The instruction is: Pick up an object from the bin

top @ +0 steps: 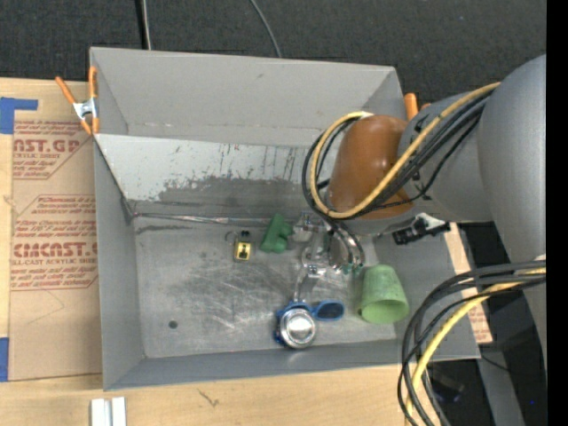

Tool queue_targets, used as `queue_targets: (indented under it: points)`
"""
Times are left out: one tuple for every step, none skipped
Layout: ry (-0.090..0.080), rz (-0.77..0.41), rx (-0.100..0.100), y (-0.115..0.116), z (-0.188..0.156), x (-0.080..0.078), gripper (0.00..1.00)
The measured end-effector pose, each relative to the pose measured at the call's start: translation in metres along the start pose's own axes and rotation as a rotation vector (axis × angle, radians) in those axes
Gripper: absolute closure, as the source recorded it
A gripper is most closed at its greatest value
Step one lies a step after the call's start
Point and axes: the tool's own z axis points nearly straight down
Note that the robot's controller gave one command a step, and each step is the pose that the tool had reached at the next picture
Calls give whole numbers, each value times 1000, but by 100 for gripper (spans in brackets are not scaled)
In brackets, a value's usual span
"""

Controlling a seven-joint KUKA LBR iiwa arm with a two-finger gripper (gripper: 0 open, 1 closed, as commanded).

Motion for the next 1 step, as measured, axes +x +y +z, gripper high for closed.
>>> queue_targets:
  points:
    - [-6,144,0,-33,-72,21,0]
